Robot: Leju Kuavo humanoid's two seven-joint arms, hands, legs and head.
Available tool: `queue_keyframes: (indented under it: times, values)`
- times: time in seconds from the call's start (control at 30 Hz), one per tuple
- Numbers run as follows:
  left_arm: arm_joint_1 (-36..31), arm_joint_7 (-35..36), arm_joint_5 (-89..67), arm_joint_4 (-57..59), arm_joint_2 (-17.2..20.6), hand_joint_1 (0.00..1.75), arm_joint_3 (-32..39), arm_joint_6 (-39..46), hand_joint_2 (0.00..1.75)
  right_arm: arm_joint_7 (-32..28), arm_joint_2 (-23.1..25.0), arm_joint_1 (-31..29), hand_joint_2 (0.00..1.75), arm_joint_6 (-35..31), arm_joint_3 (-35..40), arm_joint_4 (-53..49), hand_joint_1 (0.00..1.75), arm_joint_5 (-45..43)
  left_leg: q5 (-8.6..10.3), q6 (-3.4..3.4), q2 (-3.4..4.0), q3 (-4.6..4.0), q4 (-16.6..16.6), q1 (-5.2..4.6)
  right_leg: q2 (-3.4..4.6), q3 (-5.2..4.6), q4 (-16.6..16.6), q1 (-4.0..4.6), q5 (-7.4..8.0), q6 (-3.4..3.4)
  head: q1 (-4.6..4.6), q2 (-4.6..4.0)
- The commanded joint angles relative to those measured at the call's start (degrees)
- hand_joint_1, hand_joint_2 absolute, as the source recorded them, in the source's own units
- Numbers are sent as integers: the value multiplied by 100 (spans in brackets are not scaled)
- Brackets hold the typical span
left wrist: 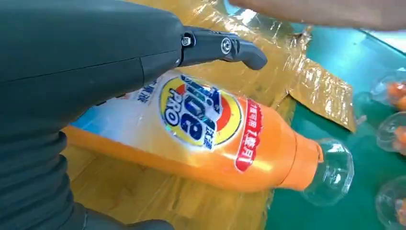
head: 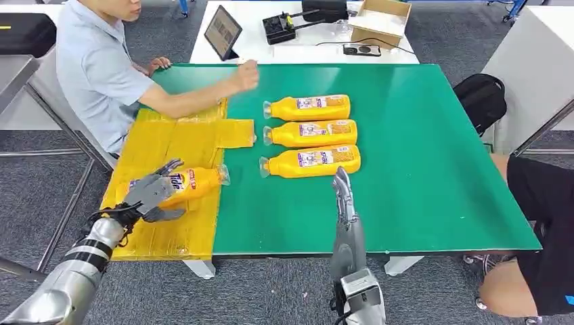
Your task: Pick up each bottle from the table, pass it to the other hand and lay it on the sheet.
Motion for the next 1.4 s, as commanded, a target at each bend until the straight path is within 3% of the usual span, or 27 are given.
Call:
queue_keyframes:
  times: [0.03, 0.17, 0.27, 0.3, 0.37, 0.4, 0.43, 0.5, 0.63, 0.83, 1.0, 1.23, 1.4]
  values:
    - [1199, -497, 2100, -2801, -498, 0, 470, 114, 175, -190, -29, -64, 0, -99, -33, 326, 0, 54, -7, 12, 0, 2, -2, 1, -8, 8, -9, 5, -4, -11, -2, 0]
    - [1402, -497, 2883, -3638, -837, 0, 695, 320, 175, -190, -194, -63, 0, -592, 246, 323, 0, 263, -8, 10, -1, -23, 2, 1, -10, -19, -8, 4, -6, -8, 0, 0]
    - [1416, -359, 3902, -4096, -1175, 0, 914, 390, 175, -190, -352, -219, 0, -1086, 349, 923, 0, 651, -6, 9, 2, -30, 1, 1, -7, -28, -8, 4, -2, -8, 0, 0]
    - [1490, -198, 4460, -4307, -1340, 0, 1013, 313, 175, -190, -374, -412, 0, -1133, 213, 1673, 0, 1066, -5, 8, 3, -32, 0, 4, -6, -30, -13, 8, 1, -8, -2, 0]
    - [1827, -210, 4799, -4746, -1318, 0, 906, 506, 175, -82, -166, -683, 0, -829, -524, 2274, 0, 1524, -5, 9, 13, -23, -7, 5, 3, -22, -22, 9, 5, -9, -2, 0]
    - [1903, -227, 4873, -4823, -1349, 0, 908, 569, 175, -89, -187, -768, 175, -826, -628, 2408, 0, 1809, -8, 14, 18, -9, -12, 4, 6, -9, -28, 10, 5, -13, -2, 0]
    - [2092, -245, 5009, -4977, -1472, 0, 914, 633, 175, 207, -202, -920, 175, -1064, -922, 2631, 0, 2054, -8, 12, 23, -15, -10, 2, 13, -17, -23, 7, 6, -10, -2, 0]
    - [2309, -281, 5006, -5141, -1513, 0, 812, 753, 175, 303, -265, -1030, 175, -988, -1134, 2765, 0, 2237, -9, 15, 35, -16, -9, -3, 19, -22, -21, 3, 7, -9, -2, 0]
    - [3030, -700, 4647, -5697, -1622, 0, 646, 1267, 175, 1115, -713, -1322, 175, -968, -1490, 3276, 0, 3101, -11, 17, 23, -14, -9, -3, 7, -13, -23, 2, 2, -9, -2, 0]
    - [3495, -715, 4466, -6188, -1656, 0, 645, 1421, 175, 1400, -883, -1541, 175, -619, -1840, 3684, 0, 3343, -14, 13, 18, -23, -2, -8, 4, -22, -14, -2, -4, -11, 0, 0]
    - [3469, -715, 4149, -6180, -1593, 0, 544, 1609, 175, 1515, -879, -1765, 175, -515, -1807, 4008, 0, 3534, -12, 12, 19, -31, -1, -6, 4, -33, -11, 0, 0, -11, -2, 0]
    - [3347, -654, 4286, -5797, -1509, 0, 366, 1489, 175, 2083, -949, -2183, 175, -859, -1421, 4322, 0, 4428, -8, 13, 20, -32, -2, -5, 5, -35, -12, 0, 2, -9, -2, 0]
    - [3274, -675, 4130, -5684, -1495, 0, 286, 1564, 175, 2128, -967, -2404, 175, -783, -1372, 4455, 0, 4499, -8, 11, 17, -34, -1, -6, 4, -35, -9, -1, 2, -8, -2, 0]
